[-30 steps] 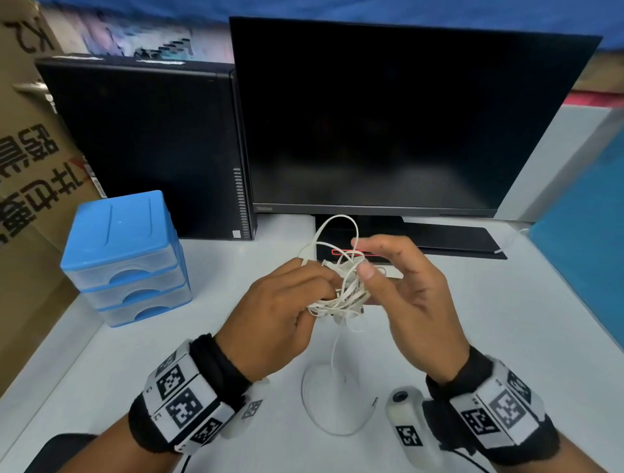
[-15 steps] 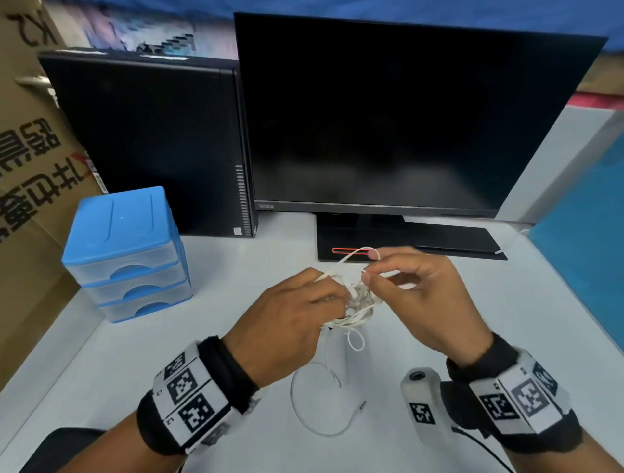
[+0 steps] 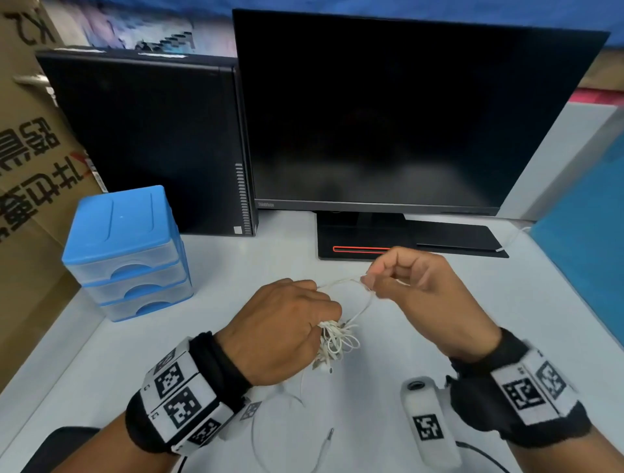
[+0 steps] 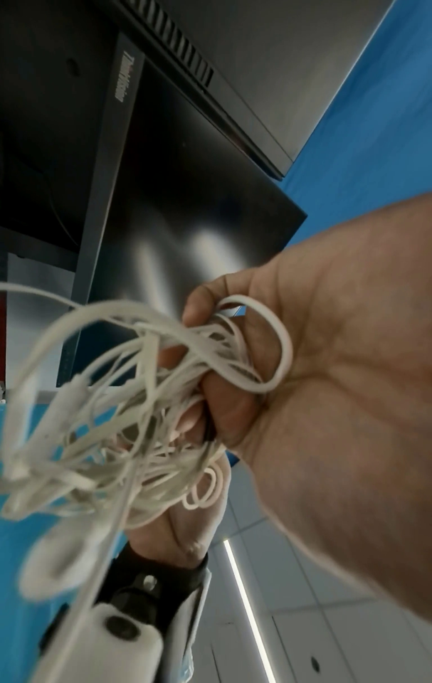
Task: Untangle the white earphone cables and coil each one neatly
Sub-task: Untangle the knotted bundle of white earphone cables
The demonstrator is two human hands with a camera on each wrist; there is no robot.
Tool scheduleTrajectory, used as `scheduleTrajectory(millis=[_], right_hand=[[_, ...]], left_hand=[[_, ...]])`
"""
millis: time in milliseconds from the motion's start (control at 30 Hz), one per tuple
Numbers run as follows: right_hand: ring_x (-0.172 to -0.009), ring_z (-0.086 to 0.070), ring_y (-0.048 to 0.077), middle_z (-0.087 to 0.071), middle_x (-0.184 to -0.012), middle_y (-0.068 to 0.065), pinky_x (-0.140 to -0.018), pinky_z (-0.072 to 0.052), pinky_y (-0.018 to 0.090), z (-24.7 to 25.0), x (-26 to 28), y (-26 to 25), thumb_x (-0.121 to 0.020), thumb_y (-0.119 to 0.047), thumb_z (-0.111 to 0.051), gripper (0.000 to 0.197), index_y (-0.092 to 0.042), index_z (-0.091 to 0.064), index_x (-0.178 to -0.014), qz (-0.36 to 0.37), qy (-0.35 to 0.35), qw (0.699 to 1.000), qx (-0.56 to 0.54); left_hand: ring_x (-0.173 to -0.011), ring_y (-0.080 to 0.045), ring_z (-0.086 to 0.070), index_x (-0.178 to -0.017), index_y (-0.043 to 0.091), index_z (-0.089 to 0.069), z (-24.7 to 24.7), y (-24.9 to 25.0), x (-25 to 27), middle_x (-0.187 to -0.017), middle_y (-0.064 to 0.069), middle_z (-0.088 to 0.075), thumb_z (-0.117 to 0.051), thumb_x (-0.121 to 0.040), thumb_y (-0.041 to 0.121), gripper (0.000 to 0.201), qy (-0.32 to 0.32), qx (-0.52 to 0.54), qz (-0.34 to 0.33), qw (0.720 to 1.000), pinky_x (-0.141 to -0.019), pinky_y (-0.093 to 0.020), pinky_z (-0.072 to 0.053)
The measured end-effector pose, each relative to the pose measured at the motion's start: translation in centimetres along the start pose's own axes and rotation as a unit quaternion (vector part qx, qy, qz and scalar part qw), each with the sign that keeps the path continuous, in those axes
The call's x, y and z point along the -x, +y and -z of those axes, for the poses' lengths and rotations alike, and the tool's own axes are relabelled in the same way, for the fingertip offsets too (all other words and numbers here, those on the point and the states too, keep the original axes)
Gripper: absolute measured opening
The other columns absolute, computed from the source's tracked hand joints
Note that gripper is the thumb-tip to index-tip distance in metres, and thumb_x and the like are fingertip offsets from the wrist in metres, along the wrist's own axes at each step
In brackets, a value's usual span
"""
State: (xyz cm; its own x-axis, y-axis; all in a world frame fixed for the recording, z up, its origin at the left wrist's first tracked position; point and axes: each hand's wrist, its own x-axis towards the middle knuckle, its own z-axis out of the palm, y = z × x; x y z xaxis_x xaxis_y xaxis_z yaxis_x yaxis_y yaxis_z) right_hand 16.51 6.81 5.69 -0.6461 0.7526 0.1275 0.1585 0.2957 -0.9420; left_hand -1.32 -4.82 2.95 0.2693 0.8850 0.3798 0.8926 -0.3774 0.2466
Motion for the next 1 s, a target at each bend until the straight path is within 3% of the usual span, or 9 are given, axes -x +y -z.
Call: scheduleTrajectory(millis=[100, 167, 233, 400, 467, 600, 800, 933, 1000], right_hand=[[-0.064, -0.060, 0.016, -0.067, -0.074, -0.001, -0.059, -0.050, 0.027, -0.2, 0.0, 0.4, -0.088, -0.004, -0.067, 0.016, -0.014, -0.067, -0.076, 0.058, 0.047, 0.993, 0.091], [-0.057, -0.057, 0.010, -0.065, -0.073, -0.003, -0.051, -0.046, 0.024, 0.0, 0.2, 0.5, -0.088, -0.006, -0.066, 0.014, -0.016, -0.066, -0.079, 0.084, 0.041, 0.984, 0.154], [-0.057, -0.056, 0.003, -0.062, -0.072, -0.010, -0.053, -0.040, 0.012, 0.4, 0.3, 0.7, -0.085, -0.010, -0.067, 0.010, -0.020, -0.066, -0.083, 0.121, 0.040, 0.954, 0.270], [-0.096, -0.057, 0.011, -0.058, -0.101, -0.014, -0.075, -0.047, 0.028, 0.0, 0.7, 0.4, -0.083, -0.031, -0.059, 0.022, -0.032, -0.061, -0.105, 0.082, -0.006, 0.858, 0.508], [-0.107, -0.054, 0.012, -0.055, -0.113, -0.015, -0.081, -0.049, 0.030, 0.0, 0.8, 0.3, -0.084, -0.023, -0.056, 0.033, -0.033, -0.056, -0.115, 0.090, -0.027, 0.856, 0.508], [-0.114, -0.048, 0.011, -0.049, -0.124, -0.015, -0.086, -0.049, 0.030, 0.7, 0.8, 0.6, -0.073, 0.002, -0.053, 0.049, -0.031, -0.056, -0.110, 0.176, -0.088, 0.896, 0.398], [-0.130, -0.032, 0.007, -0.029, -0.149, -0.014, -0.102, -0.036, 0.022, -0.7, 1.2, 1.5, -0.075, 0.001, -0.048, 0.063, -0.040, -0.059, -0.121, 0.194, -0.202, 0.873, 0.399], [-0.142, -0.016, -0.001, -0.023, -0.154, -0.021, -0.111, -0.028, 0.019, -1.4, 1.5, 1.6, -0.080, 0.008, -0.044, 0.058, -0.037, -0.071, -0.106, 0.155, -0.289, 0.900, 0.286], [-0.140, -0.028, 0.001, -0.037, -0.149, -0.019, -0.109, -0.031, 0.023, -1.7, 1.6, 0.7, -0.078, 0.008, -0.045, 0.044, -0.024, -0.074, -0.084, 0.128, -0.296, 0.935, 0.149]], left_hand=[[-0.063, -0.016, -0.040, -0.064, 0.020, -0.036, -0.1, -0.1, 0.1, -0.060, 0.010, -0.040, -0.032, -0.071, 0.011, 0.012, -0.023, 0.067, 0.032, 0.997, -0.060, -0.035, -0.044], [-0.062, -0.015, -0.052, -0.064, 0.011, -0.051, 0.3, 0.0, 0.1, -0.062, 0.004, -0.054, -0.039, -0.074, 0.003, 0.018, -0.055, 0.256, 0.116, 0.958, -0.061, -0.033, -0.046], [-0.056, -0.014, -0.052, -0.062, 0.002, -0.056, 1.0, -0.3, -0.2, -0.060, -0.004, -0.056, -0.041, -0.068, -0.005, 0.017, -0.026, 0.441, 0.183, 0.878, -0.056, -0.025, -0.044], [-0.057, -0.024, -0.041, -0.057, -0.003, -0.054, 1.6, -1.6, -0.8, -0.061, -0.010, -0.045, -0.039, -0.054, -0.004, 0.016, 0.173, 0.685, 0.308, 0.638, -0.055, -0.028, -0.046], [-0.057, -0.022, -0.028, -0.058, 0.009, -0.059, 1.2, -1.6, -1.1, -0.058, -0.006, -0.034, -0.032, -0.064, -0.002, 0.029, 0.168, 0.736, 0.317, 0.575, -0.055, -0.027, -0.047], [-0.053, -0.019, -0.055, -0.070, 0.009, -0.058, 0.6, -2.5, -1.2, -0.072, -0.008, -0.051, -0.030, -0.075, 0.004, 0.029, 0.171, 0.788, 0.365, 0.465, -0.053, -0.027, -0.046], [-0.090, -0.024, -0.057, -0.090, 0.000, -0.065, 0.7, -4.2, -0.7, -0.082, -0.019, -0.069, -0.039, -0.080, 0.006, 0.029, 0.170, 0.803, 0.401, 0.408, -0.092, -0.031, -0.047], [-0.085, -0.031, -0.070, -0.100, -0.002, -0.063, 0.7, -4.6, -0.7, -0.096, -0.020, -0.067, -0.038, -0.081, 0.004, 0.032, 0.164, 0.798, 0.416, 0.404, -0.073, -0.037, -0.060], [-0.085, -0.032, -0.070, -0.102, -0.001, -0.060, 0.7, -5.2, -0.4, -0.097, -0.025, -0.067, -0.038, -0.081, 0.003, 0.031, 0.175, 0.791, 0.432, 0.396, -0.064, -0.034, -0.061]])
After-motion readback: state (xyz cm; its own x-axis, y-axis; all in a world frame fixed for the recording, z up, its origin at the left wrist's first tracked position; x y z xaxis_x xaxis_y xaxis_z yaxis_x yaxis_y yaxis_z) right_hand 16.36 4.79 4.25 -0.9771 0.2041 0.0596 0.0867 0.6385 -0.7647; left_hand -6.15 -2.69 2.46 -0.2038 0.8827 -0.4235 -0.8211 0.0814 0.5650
